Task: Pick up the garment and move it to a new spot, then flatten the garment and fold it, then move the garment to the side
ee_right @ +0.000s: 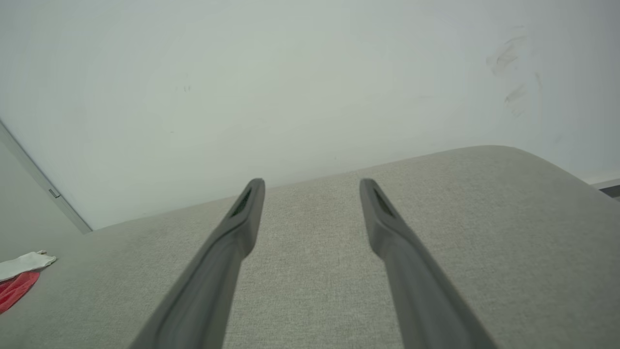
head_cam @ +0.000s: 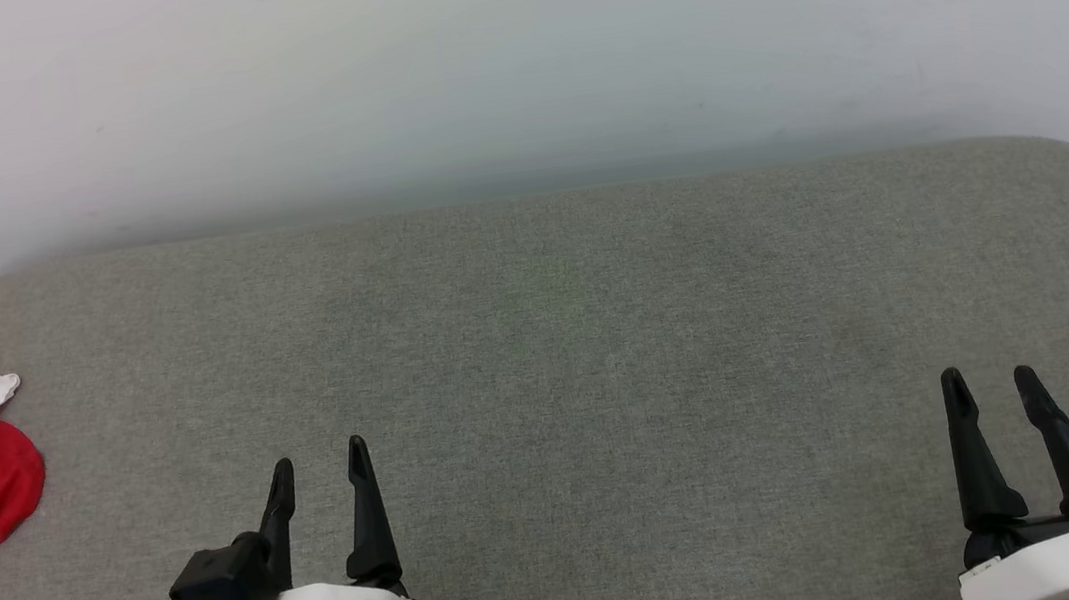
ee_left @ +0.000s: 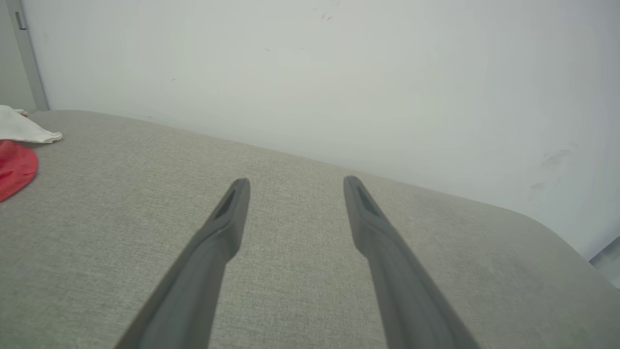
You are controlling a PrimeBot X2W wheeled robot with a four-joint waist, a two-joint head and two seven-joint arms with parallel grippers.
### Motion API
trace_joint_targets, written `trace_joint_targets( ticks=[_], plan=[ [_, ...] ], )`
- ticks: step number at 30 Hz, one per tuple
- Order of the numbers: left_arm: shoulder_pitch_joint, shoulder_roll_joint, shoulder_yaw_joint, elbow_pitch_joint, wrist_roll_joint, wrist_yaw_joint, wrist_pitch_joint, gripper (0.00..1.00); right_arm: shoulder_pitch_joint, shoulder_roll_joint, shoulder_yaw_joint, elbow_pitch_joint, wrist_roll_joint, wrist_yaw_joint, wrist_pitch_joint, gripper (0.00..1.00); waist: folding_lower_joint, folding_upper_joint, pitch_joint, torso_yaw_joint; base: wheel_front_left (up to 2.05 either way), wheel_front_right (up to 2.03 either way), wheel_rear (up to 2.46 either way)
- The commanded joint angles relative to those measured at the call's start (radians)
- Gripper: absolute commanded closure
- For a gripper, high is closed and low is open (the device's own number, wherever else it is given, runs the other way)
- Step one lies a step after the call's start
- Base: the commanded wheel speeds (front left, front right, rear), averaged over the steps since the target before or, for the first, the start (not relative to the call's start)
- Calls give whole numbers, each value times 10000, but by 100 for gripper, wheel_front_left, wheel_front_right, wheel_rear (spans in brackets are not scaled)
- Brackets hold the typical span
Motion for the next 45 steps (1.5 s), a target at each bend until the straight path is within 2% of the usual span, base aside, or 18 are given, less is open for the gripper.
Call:
trace_joint_targets(
  ticks=[1, 32, 45],
  plan=[
    [54, 60, -39, -106, 265, -28, -95, 0, 103, -24, 51, -149, -224, -3, -104, 0, 0, -1, -2, 7, 0, 0, 0],
    [354, -161, -70, 151, 2163, -303, -711, 0, 530, -23, 307, -815, -2302, -3, -722, 0, -1, -1, -97, 43, 0, 0, 0],
    [492, -171, -163, 104, 2143, -298, -879, 0, 697, -21, 414, -945, -2627, -3, -884, 0, -1, -1, -141, 72, 0, 0, 0]
  ],
)
